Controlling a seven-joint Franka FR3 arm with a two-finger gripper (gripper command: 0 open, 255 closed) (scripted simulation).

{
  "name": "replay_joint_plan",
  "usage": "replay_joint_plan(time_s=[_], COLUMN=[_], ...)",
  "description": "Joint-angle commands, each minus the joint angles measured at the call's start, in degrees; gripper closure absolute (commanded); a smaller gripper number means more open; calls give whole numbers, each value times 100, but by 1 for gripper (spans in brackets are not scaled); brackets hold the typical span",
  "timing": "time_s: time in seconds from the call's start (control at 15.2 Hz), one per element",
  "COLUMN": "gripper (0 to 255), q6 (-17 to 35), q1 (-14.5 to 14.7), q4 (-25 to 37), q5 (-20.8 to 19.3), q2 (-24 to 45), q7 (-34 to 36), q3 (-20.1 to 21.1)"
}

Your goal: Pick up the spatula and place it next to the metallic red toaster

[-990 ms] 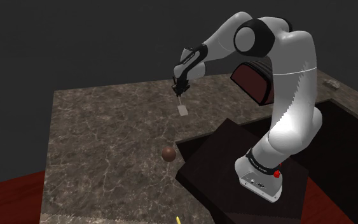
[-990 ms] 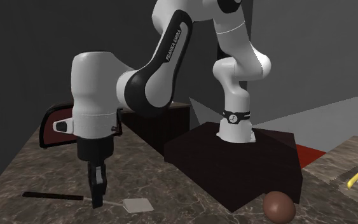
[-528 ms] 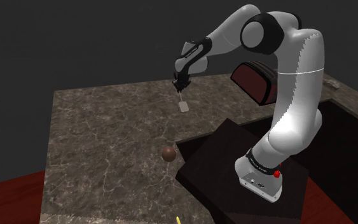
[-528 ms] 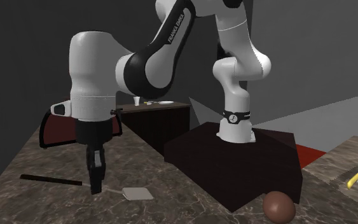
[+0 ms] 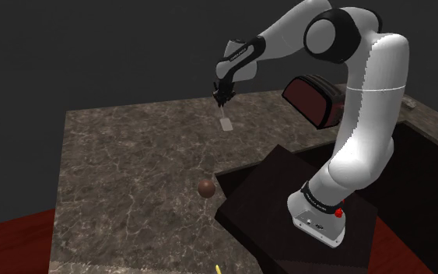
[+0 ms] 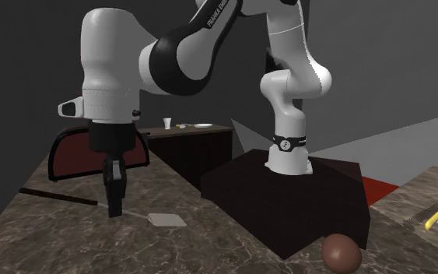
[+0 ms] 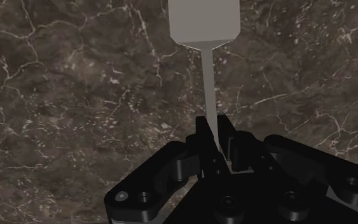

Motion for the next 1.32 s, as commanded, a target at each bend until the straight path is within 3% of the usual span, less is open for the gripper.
replay_joint_plan(time_s=[0.0, 1.25], gripper=[255, 255], q6=[-107, -1285], q1=[11, 85], q4=[-25, 243], q5=[-21, -210], q2=[-129, -1047], q7=[10, 125], q3=[-16, -117])
